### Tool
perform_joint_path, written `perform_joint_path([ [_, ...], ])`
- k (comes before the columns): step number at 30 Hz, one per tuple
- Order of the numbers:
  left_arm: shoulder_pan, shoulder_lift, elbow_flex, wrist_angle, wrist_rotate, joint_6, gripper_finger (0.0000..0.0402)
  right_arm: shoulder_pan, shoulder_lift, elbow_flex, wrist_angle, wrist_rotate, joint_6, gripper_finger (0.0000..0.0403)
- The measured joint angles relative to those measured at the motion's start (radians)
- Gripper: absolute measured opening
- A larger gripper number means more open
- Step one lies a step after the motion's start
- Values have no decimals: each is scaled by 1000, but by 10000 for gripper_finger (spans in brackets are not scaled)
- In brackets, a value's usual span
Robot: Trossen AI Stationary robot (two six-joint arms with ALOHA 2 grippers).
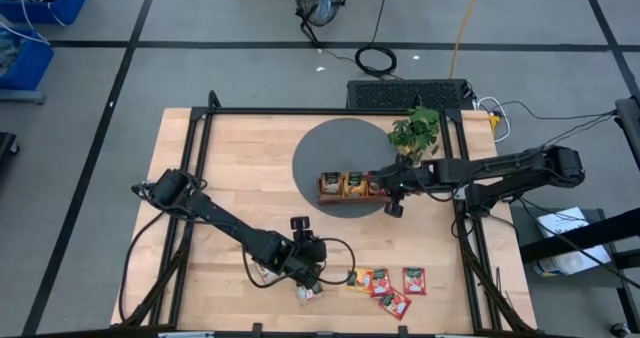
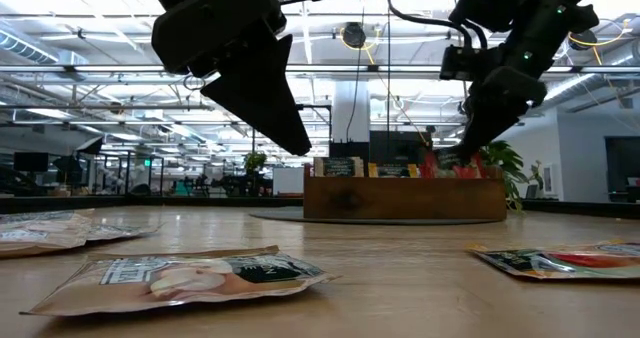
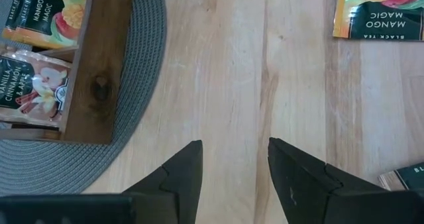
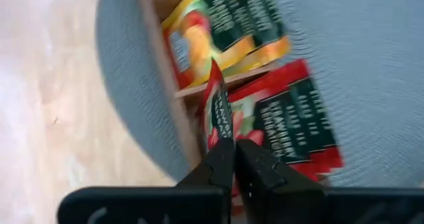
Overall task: Pick & Place Tea
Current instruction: Put the red tea bag into the right section of the wooden organizer, then put the yellow tea bag into the middle section of the wooden organizer
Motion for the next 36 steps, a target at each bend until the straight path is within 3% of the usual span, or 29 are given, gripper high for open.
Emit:
perform_joint_path([
  [10, 5, 0, 0, 1, 0, 0, 175, 1, -36, 0, 19, 33, -3, 63],
  [16, 4, 0, 0, 1, 0, 2, 175, 31, -98, 0, 44, 11, -23, 70],
  [21, 5, 0, 0, 17, 16, 9, 175, 199, -60, 0, 168, -144, -37, 70],
  [30, -5, 23, -1, 237, 286, 98, 175, 594, 234, 0, 486, -151, 13, 42],
  [36, -10, 90, -1, 425, 317, 139, 175, 705, 365, 4, 721, -125, 33, 20],
])
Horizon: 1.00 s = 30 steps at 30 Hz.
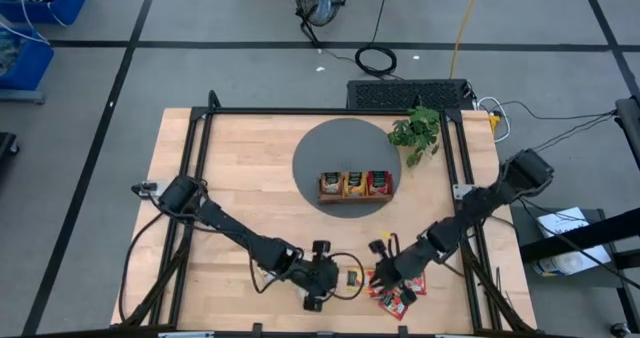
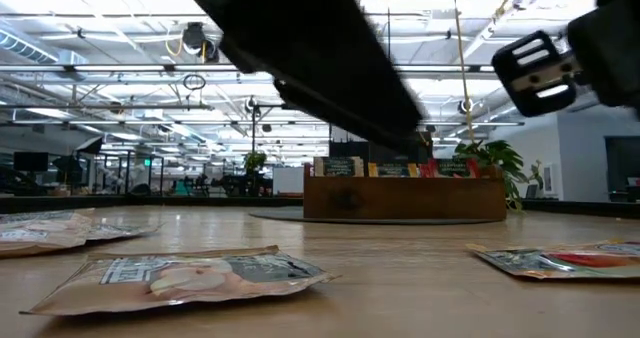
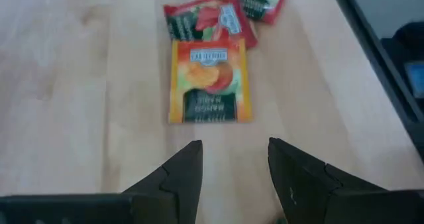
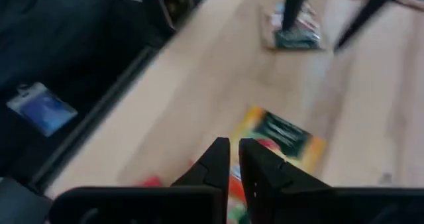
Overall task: Pick & Place Tea
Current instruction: Put the yellow tea bag into the middle section of the wooden organizer
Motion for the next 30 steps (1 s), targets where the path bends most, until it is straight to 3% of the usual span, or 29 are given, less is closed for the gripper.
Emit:
perform_joint_path([
  [8, 51, 9, 0, 4, -12, -44, 175, 45, 108, 2, 52, -59, 39, 1],
  [15, 66, 38, -1, 6, 41, -85, 175, 33, 250, 5, 167, 21, 57, 1],
  [30, 124, 72, 1, -1, 54, -174, 175, -15, 273, 4, 132, 22, 124, 0],
])
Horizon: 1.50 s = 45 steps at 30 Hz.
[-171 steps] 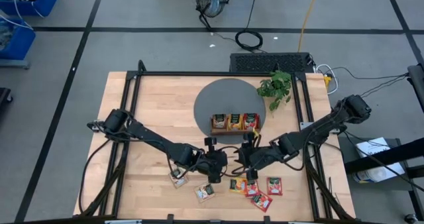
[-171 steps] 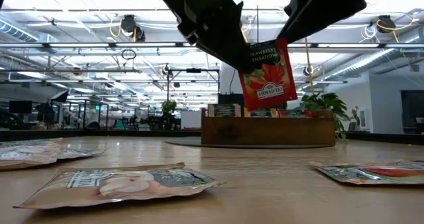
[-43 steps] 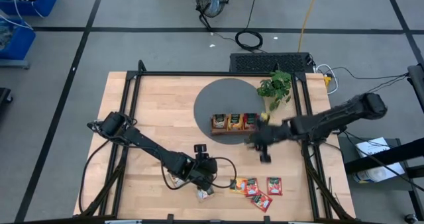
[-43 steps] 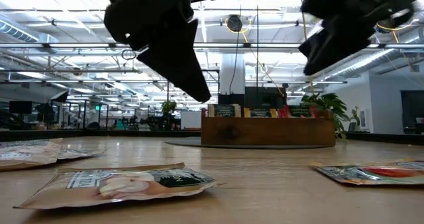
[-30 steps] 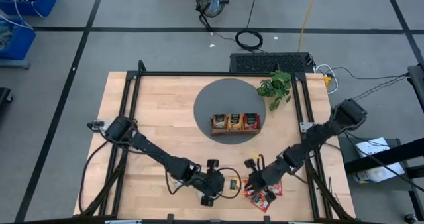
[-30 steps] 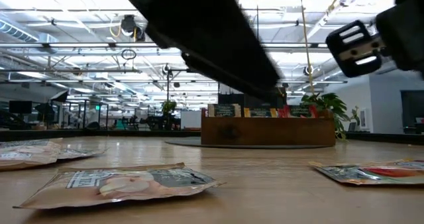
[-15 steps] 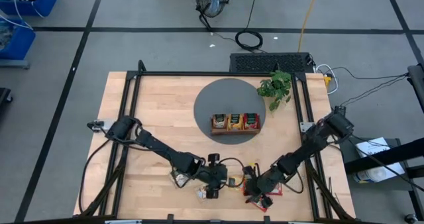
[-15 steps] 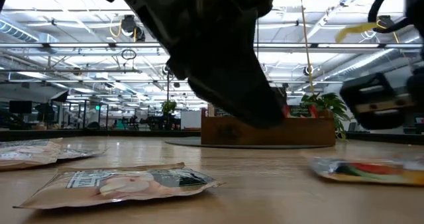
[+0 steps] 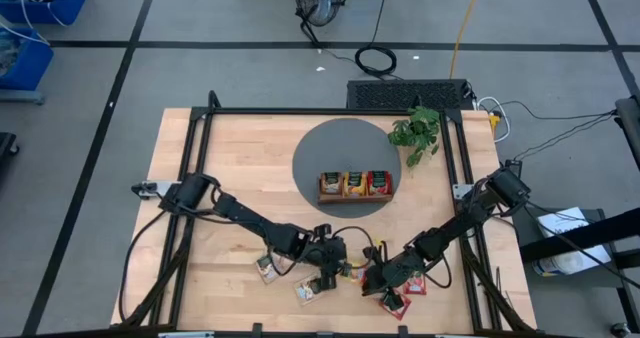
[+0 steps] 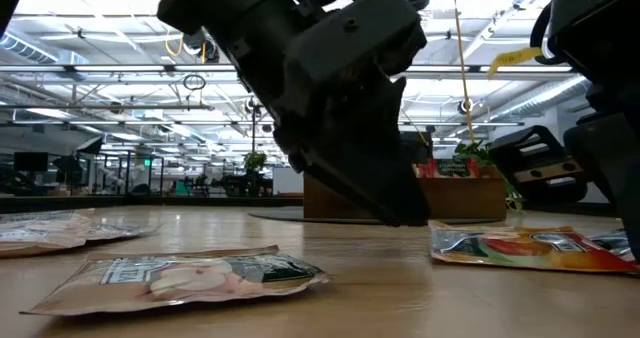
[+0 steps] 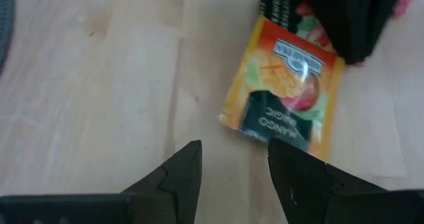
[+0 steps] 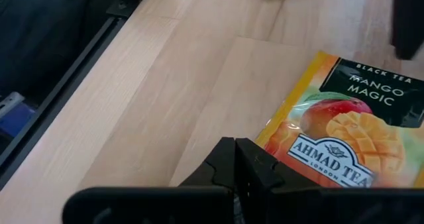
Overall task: Pick & Place Tea
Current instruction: Put the yellow tea bag into the middle section of the wooden organizer
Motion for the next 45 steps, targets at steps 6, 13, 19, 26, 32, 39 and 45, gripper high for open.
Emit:
perform_joint_path([
  [6, 39, 0, 0, 0, 66, -19, 175, 0, 0, -2, -13, 1, 0, 0],
  [13, 56, 39, 2, 31, 167, -9, 175, -9, 2, -3, -10, 27, -26, 0],
  [19, 74, 86, 5, 114, 229, 0, 175, -24, 3, -10, 8, 28, -29, 0],
  [26, 77, 89, 3, 125, 270, 33, 175, -24, 3, -49, 52, 32, -15, 0],
  [32, 81, 86, 2, 119, 277, 67, 164, -24, 3, -69, 76, 44, -15, 0],
  [39, 79, 44, -3, 62, 277, 149, 60, -23, 3, -69, 80, 88, -28, 0],
  [45, 69, -18, -5, -41, 198, 171, 13, -23, -9, -69, 106, 90, -55, 0],
])
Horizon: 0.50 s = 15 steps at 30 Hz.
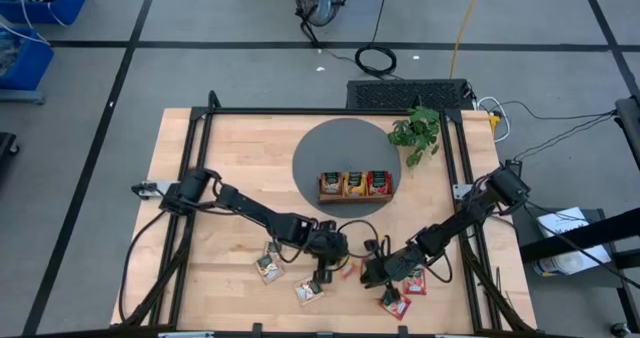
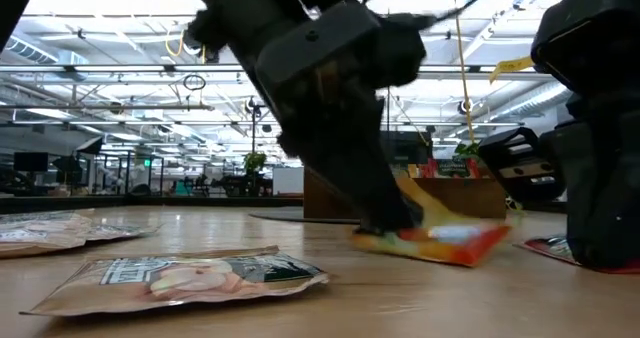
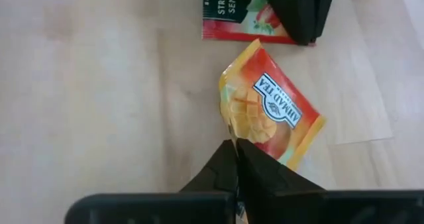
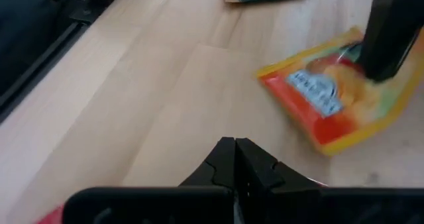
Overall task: Pick & Place Tea
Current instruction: Put the yellow tea bag into the middle section of the wooden organizer
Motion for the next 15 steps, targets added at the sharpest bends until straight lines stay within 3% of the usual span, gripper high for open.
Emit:
perform_joint_path([
  [3, -14, -38, 0, -54, -80, 9, 12, 3, -35, -2, -17, 52, -3, 0],
  [9, -81, -123, 4, -90, -267, 71, 10, 15, -146, -2, -26, 309, -26, 0],
  [15, -164, -154, 3, -101, -425, 149, 5, 14, -240, -2, 23, 332, -65, 25],
])
